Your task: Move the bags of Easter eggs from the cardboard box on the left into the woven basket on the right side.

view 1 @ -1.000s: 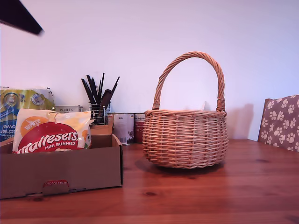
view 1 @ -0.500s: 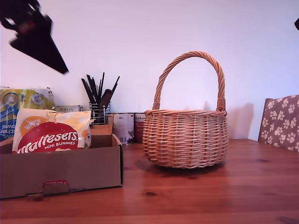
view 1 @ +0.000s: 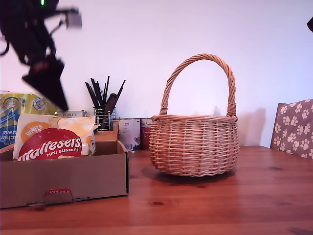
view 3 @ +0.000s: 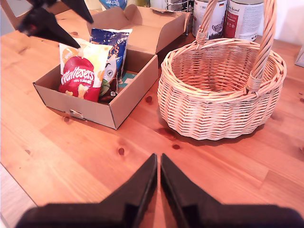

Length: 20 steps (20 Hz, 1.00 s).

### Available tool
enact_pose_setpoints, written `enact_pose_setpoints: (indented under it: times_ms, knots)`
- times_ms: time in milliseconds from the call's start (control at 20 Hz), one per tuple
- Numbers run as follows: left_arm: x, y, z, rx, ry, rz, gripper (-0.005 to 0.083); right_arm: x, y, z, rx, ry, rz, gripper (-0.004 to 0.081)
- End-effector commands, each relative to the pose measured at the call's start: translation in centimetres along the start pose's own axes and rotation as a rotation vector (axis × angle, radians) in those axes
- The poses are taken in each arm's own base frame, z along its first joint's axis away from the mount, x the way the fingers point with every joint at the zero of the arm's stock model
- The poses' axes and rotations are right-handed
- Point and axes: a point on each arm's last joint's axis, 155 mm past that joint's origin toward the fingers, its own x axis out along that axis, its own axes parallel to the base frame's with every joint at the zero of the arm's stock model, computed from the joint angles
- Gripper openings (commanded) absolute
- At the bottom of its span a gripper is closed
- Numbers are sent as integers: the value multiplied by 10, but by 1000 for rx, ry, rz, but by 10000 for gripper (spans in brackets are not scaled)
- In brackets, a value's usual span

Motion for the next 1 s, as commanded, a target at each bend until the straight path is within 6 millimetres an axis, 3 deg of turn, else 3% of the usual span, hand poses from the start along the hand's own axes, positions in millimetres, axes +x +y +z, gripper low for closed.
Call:
enact_pose_setpoints:
  times_ms: [0,300,450,650,700,850,950]
  knots:
    - [12,-3,-1,12,-3,-41,674,-1,1,5,-7,-12,4,-13]
    - [34,-32,-16,-83,21,-222,648,-1,1,5,-6,-12,4,-13]
    - [38,-34,-13,-80,16,-231,625,-1,1,5,-7,-12,5,-13]
    - [40,-34,-14,-117,22,-233,318,-1,1,5,-7,-13,5,-13]
    - [42,-36,-15,-127,30,-241,261,-1,1,5,-7,-13,5,-13]
    - [48,-45,-24,-155,69,-283,200,-1,1,6,-8,-16,5,-13]
    - [51,-48,-26,-159,72,-298,34,-1,2,6,-10,-15,8,-13]
